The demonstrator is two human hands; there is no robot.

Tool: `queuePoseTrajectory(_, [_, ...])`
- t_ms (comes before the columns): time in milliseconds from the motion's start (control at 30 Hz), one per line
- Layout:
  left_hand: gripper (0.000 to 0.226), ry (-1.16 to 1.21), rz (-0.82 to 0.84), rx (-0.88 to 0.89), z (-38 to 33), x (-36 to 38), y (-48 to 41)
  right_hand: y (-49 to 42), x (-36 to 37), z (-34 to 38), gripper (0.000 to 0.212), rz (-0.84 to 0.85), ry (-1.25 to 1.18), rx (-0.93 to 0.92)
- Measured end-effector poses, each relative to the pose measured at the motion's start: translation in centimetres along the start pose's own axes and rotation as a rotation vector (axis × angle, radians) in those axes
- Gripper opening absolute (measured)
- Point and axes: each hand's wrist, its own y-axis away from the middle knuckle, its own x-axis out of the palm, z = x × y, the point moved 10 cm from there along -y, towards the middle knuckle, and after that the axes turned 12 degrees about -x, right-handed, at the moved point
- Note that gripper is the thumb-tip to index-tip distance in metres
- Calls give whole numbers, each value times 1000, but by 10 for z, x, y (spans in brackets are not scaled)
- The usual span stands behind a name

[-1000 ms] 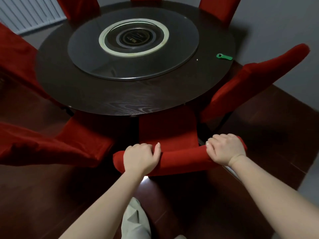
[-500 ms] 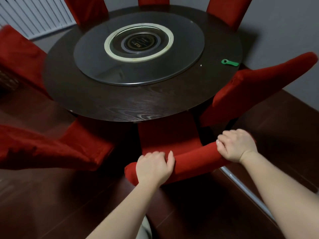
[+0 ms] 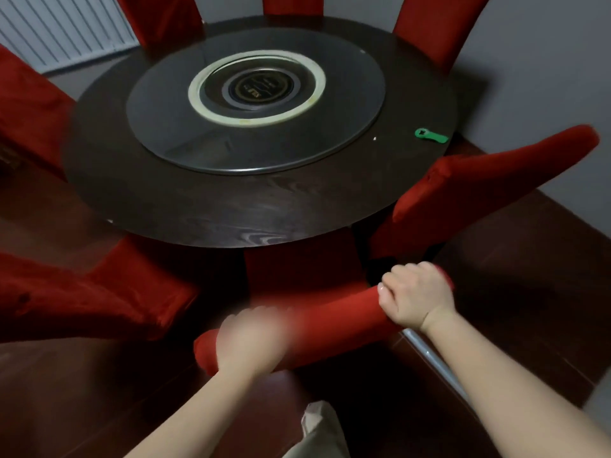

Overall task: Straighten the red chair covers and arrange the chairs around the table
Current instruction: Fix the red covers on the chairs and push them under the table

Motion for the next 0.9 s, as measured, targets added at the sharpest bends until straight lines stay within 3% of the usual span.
queuePoseTrajectory(133, [68, -7, 124, -7, 1, 11, -20, -2, 14, -5, 46, 232, -84, 2])
queuePoseTrajectory(233, [65, -30, 124, 78, -41, -15, -65, -10, 25, -45, 56, 433, -143, 112])
queuePoseTrajectory(400, [58, 44, 61, 230, -164, -83, -140, -23, -18, -162, 43, 286, -92, 300])
queuePoseTrajectory(567, [46, 115, -26, 387, -295, -128, -167, 5, -43, -284, 50, 194, -69, 455])
queuePoseTrajectory(767, [54, 201, -54, 365, -416, -114, -197, 47, -25, -426, 57, 199, -29, 505])
queuePoseTrajectory(900, [56, 157, 81, 226, -473, -73, -228, 64, 8, -505, 64, 319, -40, 491])
